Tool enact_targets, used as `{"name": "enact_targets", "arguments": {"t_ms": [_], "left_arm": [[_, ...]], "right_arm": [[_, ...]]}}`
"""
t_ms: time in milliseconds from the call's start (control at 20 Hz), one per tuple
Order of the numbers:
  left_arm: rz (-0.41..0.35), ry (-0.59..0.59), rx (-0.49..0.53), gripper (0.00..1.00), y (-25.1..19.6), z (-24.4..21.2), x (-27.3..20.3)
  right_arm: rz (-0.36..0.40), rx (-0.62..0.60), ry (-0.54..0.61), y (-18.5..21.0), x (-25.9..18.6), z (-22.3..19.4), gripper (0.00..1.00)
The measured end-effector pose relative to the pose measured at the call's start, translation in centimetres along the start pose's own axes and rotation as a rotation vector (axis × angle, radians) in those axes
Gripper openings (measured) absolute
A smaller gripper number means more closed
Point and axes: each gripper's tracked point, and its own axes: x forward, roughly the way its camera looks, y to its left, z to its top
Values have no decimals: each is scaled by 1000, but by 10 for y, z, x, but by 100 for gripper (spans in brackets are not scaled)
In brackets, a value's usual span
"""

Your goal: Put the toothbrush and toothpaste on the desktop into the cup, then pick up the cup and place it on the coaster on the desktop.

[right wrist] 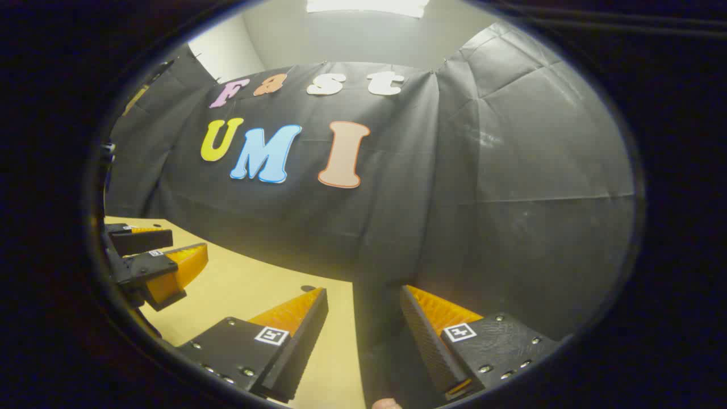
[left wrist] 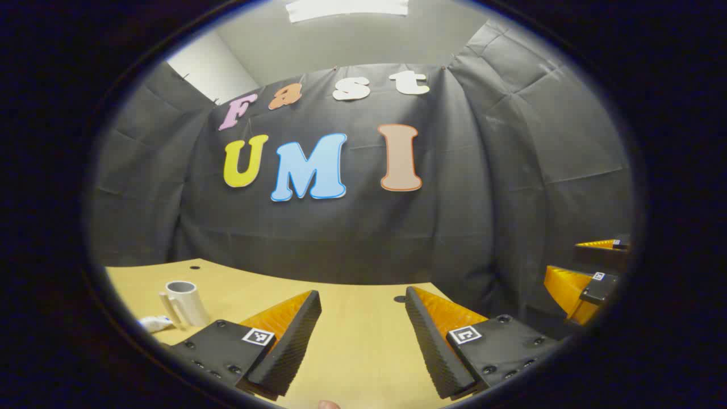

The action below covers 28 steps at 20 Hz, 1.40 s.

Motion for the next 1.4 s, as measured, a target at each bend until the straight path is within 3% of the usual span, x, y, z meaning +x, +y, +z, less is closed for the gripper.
{"name": "enact_targets", "arguments": {"t_ms": [100,300,650,950,1100,1150,1400], "left_arm": [[8,-4,4,98,44,17,-14],[-18,6,7,94,139,44,-25],[-161,-5,59,94,269,83,-23],[-182,32,35,93,316,84,-26],[-162,38,40,98,330,87,-25],[-168,57,39,93,332,82,-23],[-180,248,46,93,344,27,-30]], "right_arm": [[1,7,27,24,-19,11,84],[-52,22,2,74,-44,49,84],[-140,38,-18,176,-53,99,84],[-108,25,-29,232,-48,126,84],[-80,36,-7,249,-47,127,84],[-70,41,8,254,-46,125,84],[30,100,180,295,-48,94,84]]}}
